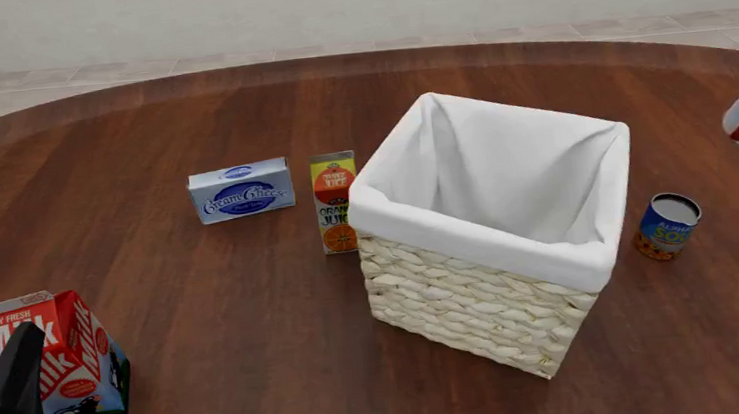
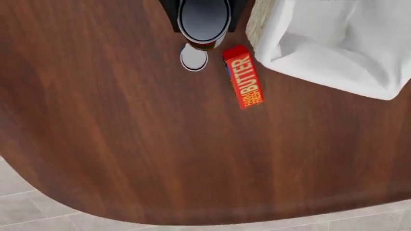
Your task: Pick up the alphabet soup and the tomato sauce, and put them in the basket.
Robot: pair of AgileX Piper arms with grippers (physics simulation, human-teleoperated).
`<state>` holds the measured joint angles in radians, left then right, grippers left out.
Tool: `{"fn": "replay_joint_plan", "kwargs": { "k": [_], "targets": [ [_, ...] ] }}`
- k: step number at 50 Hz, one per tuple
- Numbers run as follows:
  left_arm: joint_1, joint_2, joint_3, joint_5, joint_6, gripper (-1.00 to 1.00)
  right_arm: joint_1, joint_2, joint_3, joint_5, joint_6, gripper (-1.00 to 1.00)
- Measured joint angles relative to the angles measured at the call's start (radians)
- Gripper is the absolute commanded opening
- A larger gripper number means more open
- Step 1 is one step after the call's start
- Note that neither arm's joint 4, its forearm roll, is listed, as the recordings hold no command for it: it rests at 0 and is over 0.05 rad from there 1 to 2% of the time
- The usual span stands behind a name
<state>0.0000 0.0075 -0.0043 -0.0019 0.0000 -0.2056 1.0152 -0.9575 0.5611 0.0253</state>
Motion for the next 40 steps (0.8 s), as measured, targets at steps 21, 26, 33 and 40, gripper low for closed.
{"fn": "replay_joint_plan", "kwargs": {
  "k": [21, 26, 33, 40],
  "targets": [
    [0.0, 0.0, 0.0, 0.0, 0.0, 1.0, 0.085, 0.008, -0.147, 0.103, -0.018, -1.0],
    [0.0, 0.0, 0.0, 0.0, 0.0, 1.0, 0.108, 0.018, -0.179, 0.122, -0.022, -1.0],
    [0.0, 0.0, 0.0, 0.0, 0.0, 1.0, 0.143, 0.037, -0.222, 0.145, -0.022, -1.0],
    [0.0, 0.0, 0.0, 0.0, 0.0, 1.0, 0.184, 0.057, -0.266, 0.167, -0.02, -1.0]
  ]
}}
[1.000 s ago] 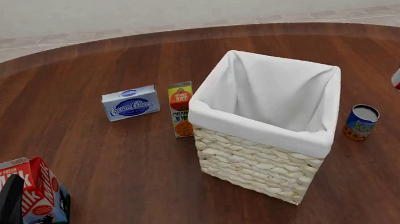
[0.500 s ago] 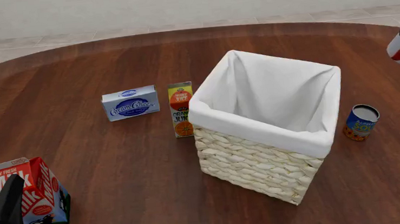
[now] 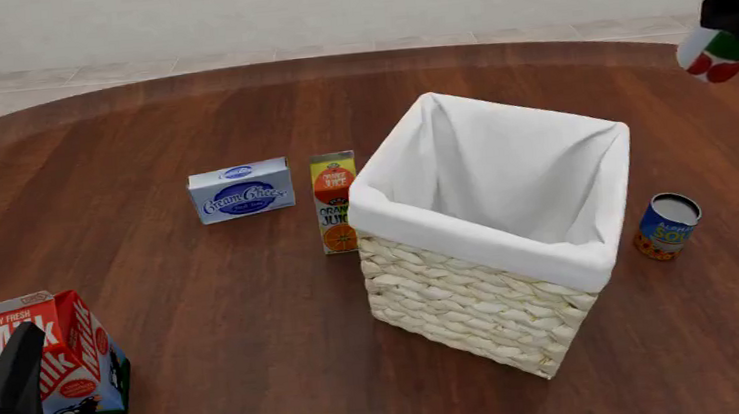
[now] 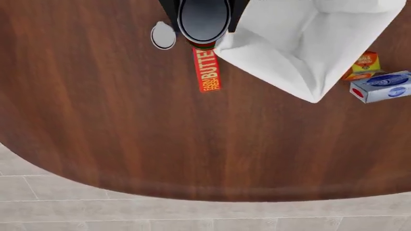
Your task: Pick up the alphabet soup and the tomato sauce, and put them in the basket.
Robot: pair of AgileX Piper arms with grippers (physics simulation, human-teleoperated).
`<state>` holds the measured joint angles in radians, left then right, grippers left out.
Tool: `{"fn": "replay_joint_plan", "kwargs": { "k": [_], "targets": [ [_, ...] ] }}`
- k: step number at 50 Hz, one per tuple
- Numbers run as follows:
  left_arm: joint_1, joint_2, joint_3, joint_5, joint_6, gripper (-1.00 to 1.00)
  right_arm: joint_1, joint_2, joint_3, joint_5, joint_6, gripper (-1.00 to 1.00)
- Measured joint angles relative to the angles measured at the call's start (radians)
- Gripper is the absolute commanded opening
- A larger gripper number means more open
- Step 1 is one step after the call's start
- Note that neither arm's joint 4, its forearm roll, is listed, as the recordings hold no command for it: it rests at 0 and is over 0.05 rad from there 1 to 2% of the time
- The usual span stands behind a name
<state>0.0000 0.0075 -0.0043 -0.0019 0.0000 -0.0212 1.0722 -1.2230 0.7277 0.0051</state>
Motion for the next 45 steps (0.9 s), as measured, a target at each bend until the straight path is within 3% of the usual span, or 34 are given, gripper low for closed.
{"fn": "replay_joint_plan", "kwargs": {
  "k": [22, 45],
  "targets": [
    [0.0, 0.0, 0.0, 0.0, 0.0, 1.0, 0.146, 0.066, -0.078, 0.02, 0.008, -1.0],
    [0.0, 0.0, 0.0, 0.0, 0.0, 1.0, 0.273, 0.122, -0.082, 0.013, 0.016, -1.0]
  ]
}}
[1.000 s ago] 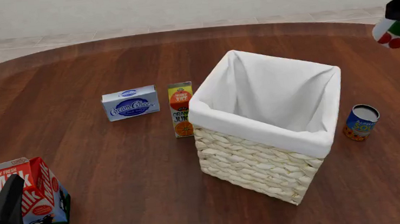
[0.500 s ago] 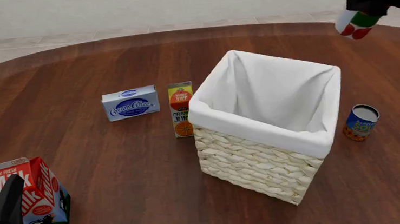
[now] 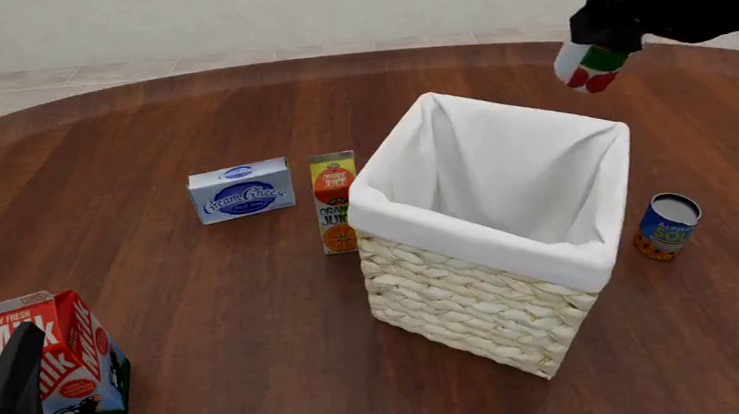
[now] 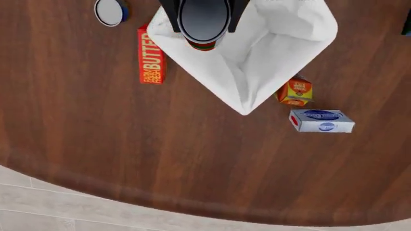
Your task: Pick up the alphabet soup and the tomato sauce, and put them in the basket.
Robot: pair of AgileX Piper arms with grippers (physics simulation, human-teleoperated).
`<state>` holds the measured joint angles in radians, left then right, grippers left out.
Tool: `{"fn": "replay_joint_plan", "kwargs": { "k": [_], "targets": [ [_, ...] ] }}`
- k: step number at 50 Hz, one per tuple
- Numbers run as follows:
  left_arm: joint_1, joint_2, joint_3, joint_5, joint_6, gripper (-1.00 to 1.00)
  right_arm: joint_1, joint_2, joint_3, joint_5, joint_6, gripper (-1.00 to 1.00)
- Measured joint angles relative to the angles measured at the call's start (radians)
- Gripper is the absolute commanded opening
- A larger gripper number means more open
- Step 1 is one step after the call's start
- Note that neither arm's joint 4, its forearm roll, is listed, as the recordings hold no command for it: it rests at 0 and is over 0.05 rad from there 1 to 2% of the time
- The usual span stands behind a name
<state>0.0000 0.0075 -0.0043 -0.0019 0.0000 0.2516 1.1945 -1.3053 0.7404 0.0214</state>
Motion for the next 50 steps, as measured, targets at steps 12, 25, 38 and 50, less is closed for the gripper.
{"fn": "replay_joint_plan", "kwargs": {
  "k": [12, 25, 38, 50],
  "targets": [
    [0.0, 0.0, 0.0, 0.0, 0.0, 1.0, 0.06, 0.032, 0.002, 0.001, 0.009, -1.0],
    [0.0, 0.0, 0.0, 0.0, 0.0, 1.0, 0.11, 0.067, 0.024, -0.006, 0.01, -1.0],
    [0.0, 0.0, 0.0, 0.0, 0.0, 1.0, 0.146, 0.098, 0.046, -0.012, 0.007, -1.0],
    [0.0, 0.0, 0.0, 0.0, 0.0, 1.0, 0.164, 0.12, 0.061, -0.019, -0.005, -1.0]
  ]
}}
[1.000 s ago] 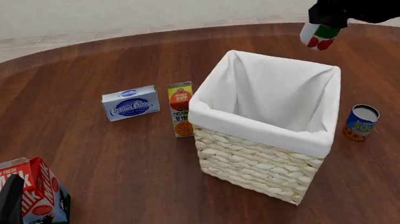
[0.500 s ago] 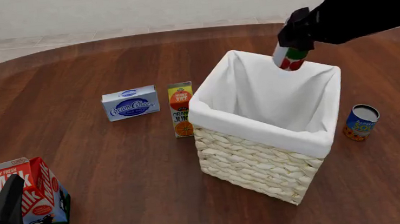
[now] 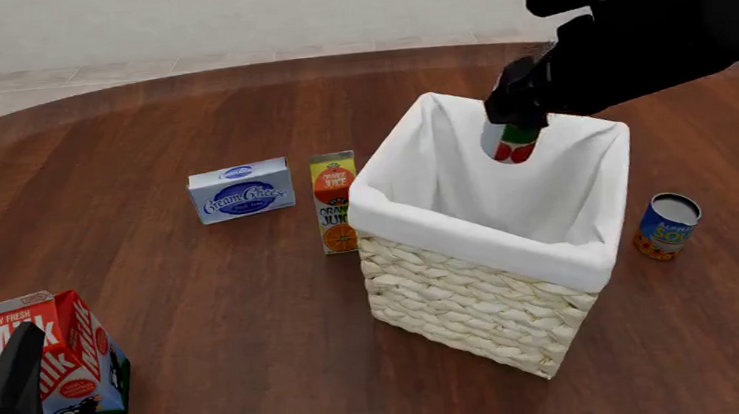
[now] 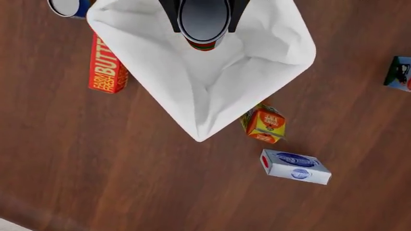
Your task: Pick up the alphabet soup and the tomato sauce, and put them in the basket.
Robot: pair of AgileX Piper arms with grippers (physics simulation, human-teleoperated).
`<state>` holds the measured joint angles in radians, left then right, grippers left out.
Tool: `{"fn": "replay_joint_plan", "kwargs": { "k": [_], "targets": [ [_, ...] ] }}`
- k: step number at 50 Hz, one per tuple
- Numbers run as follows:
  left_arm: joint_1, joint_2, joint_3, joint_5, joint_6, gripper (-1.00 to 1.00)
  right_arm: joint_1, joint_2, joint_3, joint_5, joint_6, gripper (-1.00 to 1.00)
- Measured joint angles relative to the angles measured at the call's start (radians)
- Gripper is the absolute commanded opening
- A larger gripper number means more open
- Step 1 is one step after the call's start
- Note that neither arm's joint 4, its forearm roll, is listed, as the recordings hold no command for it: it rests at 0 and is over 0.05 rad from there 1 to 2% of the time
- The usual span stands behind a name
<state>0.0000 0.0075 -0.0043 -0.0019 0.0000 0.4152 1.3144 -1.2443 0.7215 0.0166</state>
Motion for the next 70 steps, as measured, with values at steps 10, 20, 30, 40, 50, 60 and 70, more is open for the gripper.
{"fn": "replay_joint_plan", "kwargs": {
  "k": [10, 20, 30, 40, 50, 60, 70],
  "targets": [
    [0.0, 0.0, 0.0, 0.0, 0.0, 1.0, 0.011, 0.025, 0.01, -0.014, -0.011, -1.0],
    [0.0, 0.0, 0.0, 0.0, 0.0, 1.0, 0.017, 0.054, 0.027, -0.037, -0.023, -1.0],
    [0.0, 0.0, 0.0, 0.0, 0.0, 1.0, 0.014, 0.086, 0.052, -0.07, -0.037, -1.0],
    [0.0, 0.0, 0.0, 0.0, 0.0, 1.0, 0.013, 0.113, 0.073, -0.1, -0.047, -1.0],
    [0.0, 0.0, 0.0, 0.0, 0.0, 1.0, 0.009, 0.139, 0.091, -0.129, -0.056, -1.0],
    [0.0, 0.0, 0.0, 0.0, 0.0, 1.0, 0.01, 0.163, 0.099, -0.152, -0.061, -1.0],
    [0.0, 0.0, 0.0, 0.0, 0.0, 1.0, 0.01, 0.184, 0.106, -0.169, -0.062, -1.0]
  ]
}}
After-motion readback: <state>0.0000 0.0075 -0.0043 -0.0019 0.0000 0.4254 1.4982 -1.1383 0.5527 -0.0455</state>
